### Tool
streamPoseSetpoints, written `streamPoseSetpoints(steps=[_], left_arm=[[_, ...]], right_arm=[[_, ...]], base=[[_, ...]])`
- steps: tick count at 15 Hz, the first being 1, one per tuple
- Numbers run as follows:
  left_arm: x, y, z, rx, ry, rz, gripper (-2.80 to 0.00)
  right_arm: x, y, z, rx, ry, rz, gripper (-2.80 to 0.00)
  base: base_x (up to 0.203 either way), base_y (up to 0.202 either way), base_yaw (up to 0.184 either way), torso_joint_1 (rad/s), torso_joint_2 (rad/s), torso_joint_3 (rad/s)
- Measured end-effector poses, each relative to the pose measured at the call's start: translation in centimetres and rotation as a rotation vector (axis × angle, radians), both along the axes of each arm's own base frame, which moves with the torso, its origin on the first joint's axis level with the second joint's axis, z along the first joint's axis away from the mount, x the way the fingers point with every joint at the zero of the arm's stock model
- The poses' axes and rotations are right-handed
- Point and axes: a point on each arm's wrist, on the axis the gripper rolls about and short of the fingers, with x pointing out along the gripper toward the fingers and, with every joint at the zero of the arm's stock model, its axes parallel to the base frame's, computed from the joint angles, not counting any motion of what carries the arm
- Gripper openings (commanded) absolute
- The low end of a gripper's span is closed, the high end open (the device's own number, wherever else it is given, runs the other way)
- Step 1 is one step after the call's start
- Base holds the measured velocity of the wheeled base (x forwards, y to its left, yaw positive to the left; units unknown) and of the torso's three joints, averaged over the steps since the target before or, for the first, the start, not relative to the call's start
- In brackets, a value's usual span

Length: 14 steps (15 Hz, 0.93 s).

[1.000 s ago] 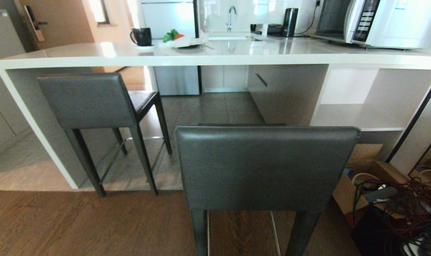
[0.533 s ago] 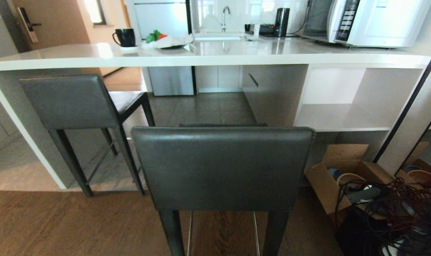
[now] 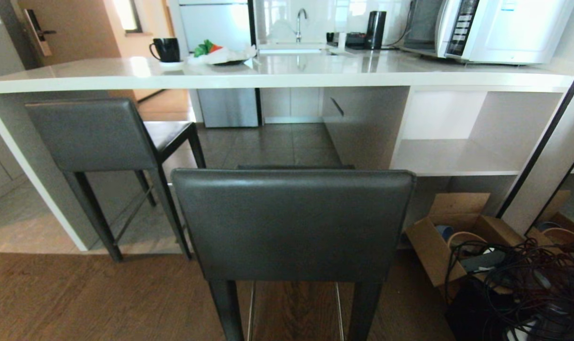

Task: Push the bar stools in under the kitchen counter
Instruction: Push the gray chair back under the dining table

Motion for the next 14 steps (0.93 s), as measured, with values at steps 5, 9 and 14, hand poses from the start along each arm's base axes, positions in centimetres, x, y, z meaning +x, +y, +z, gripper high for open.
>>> streamPoseSetpoints(steps=[5,9,14], left_arm=[[3.0,0.0,5.5,-0.002,0.011,-0.006,-2.80],[9.9,-0.1,8.1,-0.004,0.061,-0.008,-2.80],[18.2,-1.5,7.8,0.001,0.047,-0.078,-2.80]], right_arm=[[5.2,0.0,6.4,0.075,0.024,0.006,-2.80],[12.4,0.7,9.0,0.063,0.005,0.076,-2.80],[17.9,4.3,8.5,0.029,0.024,0.164,-2.80]], base=[[0.000,0.000,0.000,0.000,0.00,0.000],[0.000,0.000,0.000,0.000,0.00,0.000],[0.000,0.000,0.000,0.000,0.00,0.000]])
